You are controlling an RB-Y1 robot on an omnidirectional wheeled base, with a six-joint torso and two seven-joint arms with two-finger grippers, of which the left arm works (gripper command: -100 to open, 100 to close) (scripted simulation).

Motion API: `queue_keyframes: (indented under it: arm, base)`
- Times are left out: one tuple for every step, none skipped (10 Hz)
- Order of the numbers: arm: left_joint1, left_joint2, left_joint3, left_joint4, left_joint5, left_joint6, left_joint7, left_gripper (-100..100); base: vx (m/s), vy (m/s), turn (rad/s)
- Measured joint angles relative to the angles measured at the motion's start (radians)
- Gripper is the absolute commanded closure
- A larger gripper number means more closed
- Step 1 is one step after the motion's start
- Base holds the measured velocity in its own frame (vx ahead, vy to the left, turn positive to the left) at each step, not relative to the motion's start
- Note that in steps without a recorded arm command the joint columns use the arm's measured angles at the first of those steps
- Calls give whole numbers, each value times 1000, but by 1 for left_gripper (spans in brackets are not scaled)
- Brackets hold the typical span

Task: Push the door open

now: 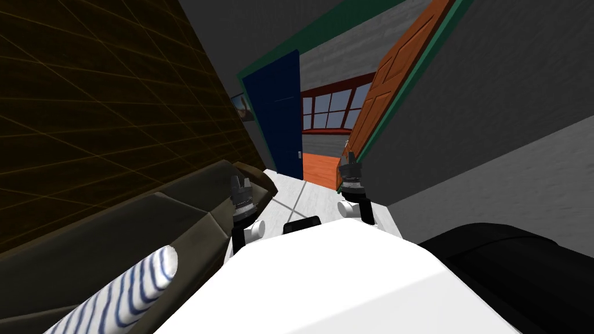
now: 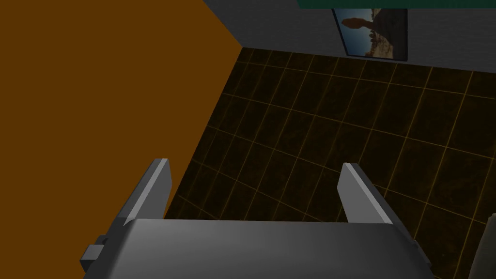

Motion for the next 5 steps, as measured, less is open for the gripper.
queue_keyframes:
  arm:
    - [-10, 4, -2, 22, 2, -5, 1, -100]
    - [-23, 6, -4, 49, 3, -10, 2, -100]
    - [-35, 9, -11, 80, 4, -16, 1, -100]
    - [-45, 17, -11, 102, 9, -18, 5, -100]
    - [-56, 21, -13, 127, 12, -21, 8, -100]
  base:
    - [94, -10, -68]
    - [120, -7, -108]
    - [122, 12, -118]
    - [112, 20, -86]
    - [97, 2, -67]
